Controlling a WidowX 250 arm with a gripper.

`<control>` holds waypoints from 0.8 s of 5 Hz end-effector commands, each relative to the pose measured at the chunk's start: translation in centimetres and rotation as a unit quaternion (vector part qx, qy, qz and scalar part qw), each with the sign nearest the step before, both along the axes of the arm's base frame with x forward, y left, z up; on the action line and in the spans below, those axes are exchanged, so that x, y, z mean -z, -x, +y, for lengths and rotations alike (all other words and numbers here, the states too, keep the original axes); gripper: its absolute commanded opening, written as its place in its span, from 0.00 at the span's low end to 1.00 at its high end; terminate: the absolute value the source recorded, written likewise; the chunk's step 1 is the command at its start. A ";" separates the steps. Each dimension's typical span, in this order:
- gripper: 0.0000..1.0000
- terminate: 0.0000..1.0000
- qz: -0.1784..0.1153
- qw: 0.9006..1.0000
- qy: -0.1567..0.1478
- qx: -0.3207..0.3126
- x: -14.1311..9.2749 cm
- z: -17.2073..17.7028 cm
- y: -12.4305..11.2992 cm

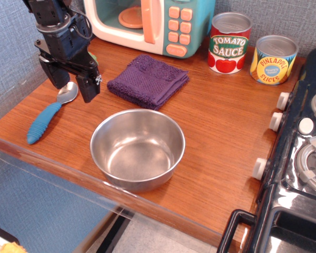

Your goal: Move pot to top right corner in front of cans

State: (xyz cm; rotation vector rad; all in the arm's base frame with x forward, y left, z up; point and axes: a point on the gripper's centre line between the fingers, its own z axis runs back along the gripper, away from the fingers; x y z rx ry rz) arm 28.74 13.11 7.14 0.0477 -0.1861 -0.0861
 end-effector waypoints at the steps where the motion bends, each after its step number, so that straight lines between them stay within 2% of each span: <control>1: 1.00 0.00 0.000 1.000 0.000 0.000 0.0 0.0 0.0; 2: 1.00 0.00 -0.014 0.999 0.013 0.027 -1.1 -1.6 0.0; 4: 1.00 0.00 -0.054 0.996 0.001 0.065 -4.5 -6.3 2.0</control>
